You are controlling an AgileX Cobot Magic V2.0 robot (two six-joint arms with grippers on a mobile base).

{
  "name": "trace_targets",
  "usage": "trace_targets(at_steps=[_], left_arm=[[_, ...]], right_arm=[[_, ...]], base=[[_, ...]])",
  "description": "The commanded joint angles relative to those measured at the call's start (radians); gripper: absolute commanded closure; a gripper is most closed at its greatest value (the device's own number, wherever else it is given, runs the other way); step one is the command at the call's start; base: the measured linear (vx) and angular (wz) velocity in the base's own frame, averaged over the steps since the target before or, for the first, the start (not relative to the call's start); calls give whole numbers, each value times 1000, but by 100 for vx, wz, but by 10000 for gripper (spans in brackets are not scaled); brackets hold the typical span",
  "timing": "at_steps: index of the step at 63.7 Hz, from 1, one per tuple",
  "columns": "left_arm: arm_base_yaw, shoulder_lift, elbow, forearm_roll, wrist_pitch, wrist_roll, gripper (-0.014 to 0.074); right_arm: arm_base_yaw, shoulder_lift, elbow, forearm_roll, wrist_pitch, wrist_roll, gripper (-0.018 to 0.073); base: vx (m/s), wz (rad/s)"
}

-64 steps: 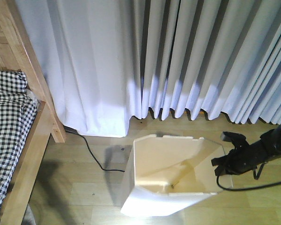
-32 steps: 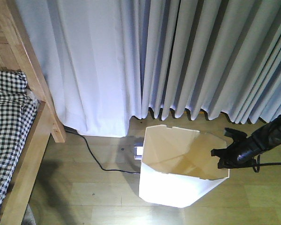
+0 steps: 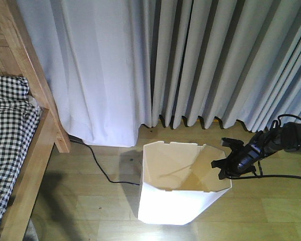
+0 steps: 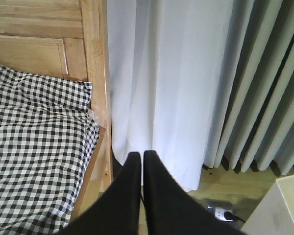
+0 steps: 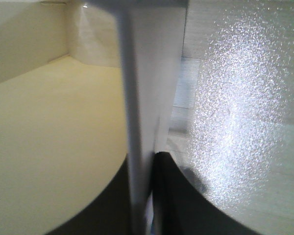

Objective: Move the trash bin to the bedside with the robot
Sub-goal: 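Lower the bin onto the floor beside the bed with the right gripper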

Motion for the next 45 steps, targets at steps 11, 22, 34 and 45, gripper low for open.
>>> trace_targets(at_steps=[11,22,34,45], left_arm=[[-3,-14,3,-2,-66,-4,603],[-3,-14,3,-2,-66,-4,603],[-3,-14,3,-2,-66,-4,603],[-3,-14,3,-2,-66,-4,603]], right_arm=[[17,-3,-163,19,137,45,554],[19,49,-257,-51,161,163,547],[19,82,-313,-76,195,167,538],[19,87,-320,-76,183,167,510]], base=[[0,0],[0,0],[0,0],[0,0]])
